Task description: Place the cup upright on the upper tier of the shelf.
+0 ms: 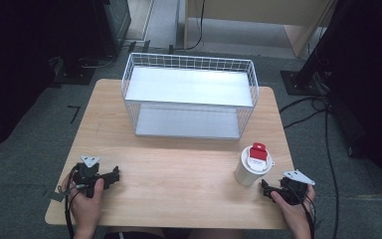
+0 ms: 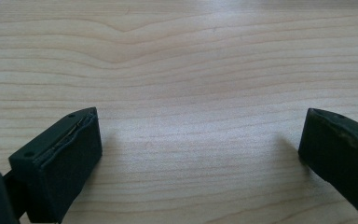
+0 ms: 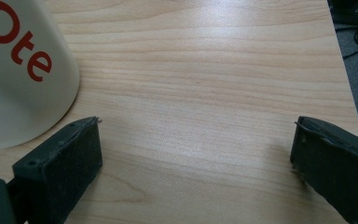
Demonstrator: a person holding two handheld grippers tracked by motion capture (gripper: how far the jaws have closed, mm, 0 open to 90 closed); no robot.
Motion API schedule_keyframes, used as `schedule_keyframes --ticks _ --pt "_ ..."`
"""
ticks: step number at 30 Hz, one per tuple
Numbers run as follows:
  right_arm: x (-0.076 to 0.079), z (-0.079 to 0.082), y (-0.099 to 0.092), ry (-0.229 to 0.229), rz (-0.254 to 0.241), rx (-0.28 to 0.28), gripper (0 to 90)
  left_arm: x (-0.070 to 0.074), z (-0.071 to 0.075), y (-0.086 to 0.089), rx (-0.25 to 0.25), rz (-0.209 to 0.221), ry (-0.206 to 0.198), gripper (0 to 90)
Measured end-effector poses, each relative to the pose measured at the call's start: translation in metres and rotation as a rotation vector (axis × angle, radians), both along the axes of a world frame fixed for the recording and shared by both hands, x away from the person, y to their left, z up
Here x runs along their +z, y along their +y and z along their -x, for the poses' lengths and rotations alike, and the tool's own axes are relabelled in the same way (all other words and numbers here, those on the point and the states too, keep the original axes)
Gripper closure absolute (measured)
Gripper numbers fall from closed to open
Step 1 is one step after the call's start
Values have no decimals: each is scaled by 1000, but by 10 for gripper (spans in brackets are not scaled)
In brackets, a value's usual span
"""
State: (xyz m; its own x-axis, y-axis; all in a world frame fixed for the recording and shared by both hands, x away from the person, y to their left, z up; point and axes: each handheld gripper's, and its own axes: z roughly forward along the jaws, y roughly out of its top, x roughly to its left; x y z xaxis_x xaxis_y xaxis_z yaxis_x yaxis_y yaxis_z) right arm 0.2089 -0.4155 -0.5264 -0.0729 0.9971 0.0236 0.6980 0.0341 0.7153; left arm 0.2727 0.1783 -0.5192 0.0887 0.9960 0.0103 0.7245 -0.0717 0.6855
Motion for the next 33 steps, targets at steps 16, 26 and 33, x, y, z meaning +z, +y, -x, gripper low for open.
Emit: schedule_keyframes --ticks 16,26,33 --pt "16 17 11 -41 -8 50 8 0 0 0 0 0 0 0" --pt "25 27 26 -63 -43 115 9 0 0 0 0 1 0 0" --pt "30 26 35 -93 -84 166 11 0 0 0 0 0 0 0"
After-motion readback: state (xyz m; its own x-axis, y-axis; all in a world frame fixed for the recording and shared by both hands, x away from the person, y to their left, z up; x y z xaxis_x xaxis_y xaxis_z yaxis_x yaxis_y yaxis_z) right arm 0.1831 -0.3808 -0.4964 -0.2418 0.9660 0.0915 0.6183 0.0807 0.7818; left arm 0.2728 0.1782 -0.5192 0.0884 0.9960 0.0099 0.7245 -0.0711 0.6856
